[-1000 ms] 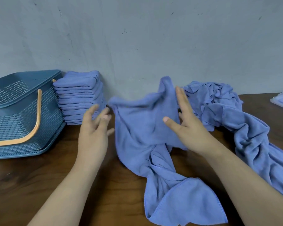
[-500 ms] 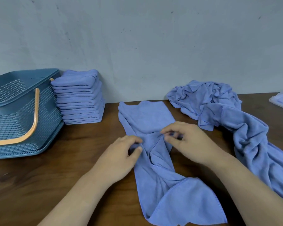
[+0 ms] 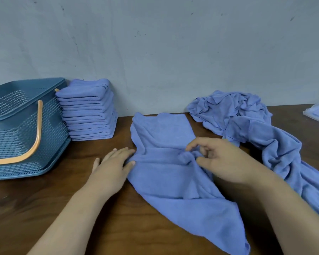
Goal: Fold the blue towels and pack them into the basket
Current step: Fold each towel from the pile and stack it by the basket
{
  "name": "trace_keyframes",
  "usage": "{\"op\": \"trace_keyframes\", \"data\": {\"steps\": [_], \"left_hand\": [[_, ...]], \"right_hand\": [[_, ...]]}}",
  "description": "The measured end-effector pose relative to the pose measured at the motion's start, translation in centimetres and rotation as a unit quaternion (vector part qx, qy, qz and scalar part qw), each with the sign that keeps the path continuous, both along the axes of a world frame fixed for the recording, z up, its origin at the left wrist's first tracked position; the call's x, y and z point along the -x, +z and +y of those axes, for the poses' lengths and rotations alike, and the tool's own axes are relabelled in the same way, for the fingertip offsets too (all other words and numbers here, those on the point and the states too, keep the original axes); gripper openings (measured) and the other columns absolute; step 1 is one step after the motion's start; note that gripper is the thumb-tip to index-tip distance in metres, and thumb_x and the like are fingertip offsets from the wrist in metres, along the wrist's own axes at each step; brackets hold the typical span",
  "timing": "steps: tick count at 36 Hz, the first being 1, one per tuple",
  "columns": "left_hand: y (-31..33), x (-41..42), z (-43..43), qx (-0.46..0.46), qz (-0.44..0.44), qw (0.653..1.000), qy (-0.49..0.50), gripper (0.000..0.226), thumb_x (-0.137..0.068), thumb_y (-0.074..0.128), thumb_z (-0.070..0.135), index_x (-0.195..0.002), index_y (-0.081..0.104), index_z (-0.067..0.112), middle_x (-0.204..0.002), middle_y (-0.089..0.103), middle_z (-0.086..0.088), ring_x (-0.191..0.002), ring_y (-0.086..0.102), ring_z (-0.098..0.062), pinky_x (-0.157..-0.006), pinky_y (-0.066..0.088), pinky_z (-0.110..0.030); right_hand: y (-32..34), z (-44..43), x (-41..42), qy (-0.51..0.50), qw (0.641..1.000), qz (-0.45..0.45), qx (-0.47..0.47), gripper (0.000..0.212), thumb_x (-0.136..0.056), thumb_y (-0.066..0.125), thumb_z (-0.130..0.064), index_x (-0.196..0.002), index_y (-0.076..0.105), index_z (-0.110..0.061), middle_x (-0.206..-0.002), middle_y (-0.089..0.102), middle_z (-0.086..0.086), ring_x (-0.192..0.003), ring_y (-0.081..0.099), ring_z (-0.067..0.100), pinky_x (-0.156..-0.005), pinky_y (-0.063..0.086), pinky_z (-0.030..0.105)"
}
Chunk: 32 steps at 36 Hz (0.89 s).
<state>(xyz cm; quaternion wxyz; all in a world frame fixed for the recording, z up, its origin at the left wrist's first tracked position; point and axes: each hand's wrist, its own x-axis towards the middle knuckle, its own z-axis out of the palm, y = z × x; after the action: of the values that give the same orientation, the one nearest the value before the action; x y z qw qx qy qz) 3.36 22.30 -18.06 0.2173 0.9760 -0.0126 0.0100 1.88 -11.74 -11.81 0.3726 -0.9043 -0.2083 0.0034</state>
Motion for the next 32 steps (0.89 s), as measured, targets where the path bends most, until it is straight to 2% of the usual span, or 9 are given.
{"op": "trace_keyframes", "data": {"steps": [5, 8, 11, 16, 20, 25, 28, 30, 32], "left_hand": [[0.3, 0.1, 0.7, -0.006, -0.086, 0.994, 0.072, 0.040, -0.108, 0.052, 0.042, -0.149, 0.051, 0.041, -0.157, 0.048, 0.016, -0.150, 0.035, -0.017, -0.127, 0.024, -0.054], [1.2, 0.8, -1.0, 0.036, -0.135, 0.990, -0.008, 0.033, -0.106, 0.060, 0.037, -0.138, 0.060, 0.036, -0.141, 0.056, 0.017, -0.136, 0.046, -0.015, -0.117, 0.039, -0.044], [2.5, 2.2, -2.9, 0.096, -0.154, 0.974, -0.132, 0.022, -0.102, 0.066, 0.040, -0.123, 0.067, 0.042, -0.123, 0.063, 0.026, -0.122, 0.054, -0.005, -0.105, 0.043, -0.024], [2.6, 4.3, -5.1, 0.084, -0.011, 0.945, -0.315, 0.026, -0.099, 0.069, 0.056, -0.123, 0.068, 0.047, -0.127, 0.063, 0.029, -0.129, 0.055, -0.002, -0.104, 0.041, -0.015], [2.8, 4.0, -5.0, 0.099, 0.010, 0.944, -0.316, 0.004, -0.100, 0.073, 0.037, -0.103, 0.075, 0.041, -0.114, 0.069, 0.020, -0.119, 0.060, -0.008, -0.102, 0.048, -0.028], [3.8, 3.6, -2.6, 0.109, 0.060, 0.952, -0.281, 0.012, -0.096, 0.075, 0.019, -0.093, 0.074, 0.030, -0.116, 0.072, 0.015, -0.119, 0.064, -0.008, -0.102, 0.048, -0.026], [4.4, 3.3, -0.7, 0.112, 0.067, 0.964, -0.230, 0.021, -0.089, 0.068, 0.005, -0.079, 0.066, 0.023, -0.112, 0.074, 0.015, -0.116, 0.066, -0.005, -0.097, 0.047, -0.025], [4.6, 3.0, 0.3, 0.105, 0.051, 0.973, -0.198, 0.029, -0.089, 0.063, 0.003, -0.070, 0.060, 0.024, -0.101, 0.074, 0.013, -0.102, 0.069, -0.005, -0.086, 0.045, -0.026], [4.5, 2.7, 0.9, 0.108, 0.037, 0.979, -0.168, 0.027, -0.092, 0.057, 0.013, -0.067, 0.058, 0.022, -0.083, 0.069, 0.012, -0.076, 0.060, -0.006, -0.074, 0.043, -0.030]], "right_hand": [[0.6, -1.9, -0.5, -0.064, 0.986, 0.026, 0.151, 0.005, -0.094, 0.061, -0.032, -0.091, 0.065, -0.034, -0.067, 0.057, -0.016, -0.063, 0.050, 0.005, -0.066, 0.044, 0.033], [0.3, -2.2, -0.4, -0.117, 0.966, 0.010, 0.230, 0.009, -0.094, 0.055, -0.037, -0.087, 0.058, -0.032, -0.075, 0.062, -0.020, -0.073, 0.056, 0.007, -0.065, 0.044, 0.032], [0.5, -2.5, -0.3, -0.151, 0.953, -0.023, 0.260, 0.015, -0.095, 0.050, -0.030, -0.101, 0.059, -0.042, -0.086, 0.066, -0.020, -0.084, 0.061, 0.007, -0.074, 0.052, 0.036], [0.8, -2.5, -0.5, -0.126, 0.980, 0.060, 0.139, 0.013, -0.097, 0.058, -0.039, -0.096, 0.070, -0.042, -0.086, 0.071, -0.027, -0.087, 0.066, 0.000, -0.082, 0.054, 0.030], [0.2, -1.9, -0.4, -0.114, 0.978, 0.069, 0.158, 0.020, -0.084, 0.072, -0.062, -0.091, 0.071, -0.044, -0.087, 0.070, -0.034, -0.081, 0.065, -0.010, -0.077, 0.055, 0.026], [-0.1, -1.3, -0.6, -0.116, 0.986, 0.049, 0.110, 0.012, -0.087, 0.072, -0.024, -0.089, 0.071, -0.036, -0.076, 0.072, -0.020, -0.069, 0.063, -0.004, -0.070, 0.054, 0.027], [0.8, -2.0, -0.5, -0.110, 0.991, 0.078, 0.019, 0.012, -0.086, 0.069, -0.019, -0.085, 0.071, -0.030, -0.067, 0.068, -0.008, -0.058, 0.057, 0.002, -0.064, 0.048, 0.029], [1.4, -2.7, -0.5, -0.093, 0.992, 0.090, 0.007, 0.012, -0.090, 0.065, -0.020, -0.081, 0.068, -0.027, -0.060, 0.060, -0.009, -0.058, 0.057, 0.006, -0.067, 0.054, 0.036], [1.8, -3.0, -0.3, -0.057, 0.990, 0.129, 0.016, 0.020, -0.095, 0.060, -0.018, -0.076, 0.064, -0.024, -0.061, 0.056, -0.008, -0.057, 0.058, 0.010, -0.062, 0.054, 0.031]]}}
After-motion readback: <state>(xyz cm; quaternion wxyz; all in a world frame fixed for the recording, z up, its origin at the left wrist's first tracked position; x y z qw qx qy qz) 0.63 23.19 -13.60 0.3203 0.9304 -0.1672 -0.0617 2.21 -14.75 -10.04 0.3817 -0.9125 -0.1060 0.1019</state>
